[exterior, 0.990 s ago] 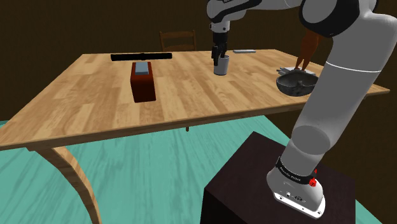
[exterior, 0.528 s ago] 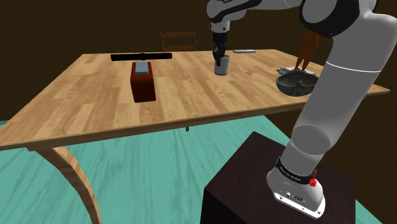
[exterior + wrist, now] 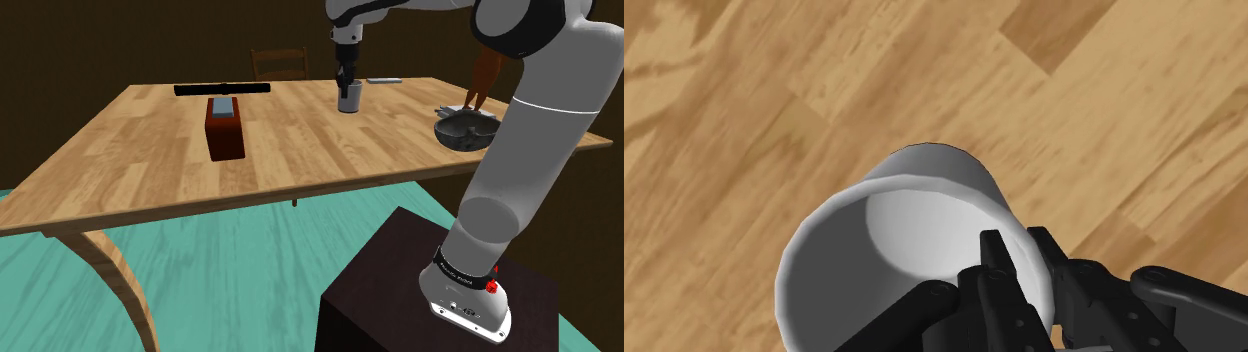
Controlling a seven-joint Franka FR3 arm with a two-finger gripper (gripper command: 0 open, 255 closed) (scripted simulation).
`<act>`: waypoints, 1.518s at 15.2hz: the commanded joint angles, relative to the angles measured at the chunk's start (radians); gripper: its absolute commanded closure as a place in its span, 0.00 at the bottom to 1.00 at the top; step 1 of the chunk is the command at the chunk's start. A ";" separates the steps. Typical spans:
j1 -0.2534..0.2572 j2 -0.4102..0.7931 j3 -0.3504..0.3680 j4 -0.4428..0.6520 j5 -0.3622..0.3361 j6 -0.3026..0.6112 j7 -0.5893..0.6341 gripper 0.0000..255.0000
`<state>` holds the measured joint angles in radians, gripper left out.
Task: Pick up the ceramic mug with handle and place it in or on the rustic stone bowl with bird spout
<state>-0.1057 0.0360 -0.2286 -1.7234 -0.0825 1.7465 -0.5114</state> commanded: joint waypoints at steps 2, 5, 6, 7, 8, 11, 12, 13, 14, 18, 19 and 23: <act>0.001 0.004 0.001 0.047 0.001 -0.043 -0.002 1.00; 0.001 0.009 0.001 0.093 0.003 -0.084 -0.006 1.00; 0.001 0.011 0.001 0.109 0.003 -0.098 -0.007 1.00; 0.000 0.013 0.000 0.125 0.004 -0.112 -0.008 1.00; 0.000 0.016 0.000 0.142 0.005 -0.126 -0.010 1.00; -0.001 0.026 0.000 0.195 0.007 -0.169 -0.015 1.00; -0.001 0.030 -0.001 0.213 0.008 -0.184 -0.016 1.00; -0.001 0.034 -0.001 0.232 0.009 -0.199 -0.018 1.00; -0.002 0.038 -0.001 0.251 0.010 -0.213 -0.020 1.00; -0.004 0.060 -0.003 0.334 0.015 -0.275 -0.027 1.00; -0.005 0.066 -0.003 0.356 0.016 -0.291 -0.030 1.00; -0.010 0.096 -0.005 0.452 0.022 -0.357 -0.039 1.00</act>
<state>-0.1145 0.1278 -0.2335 -1.2919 -0.0609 1.4063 -0.5478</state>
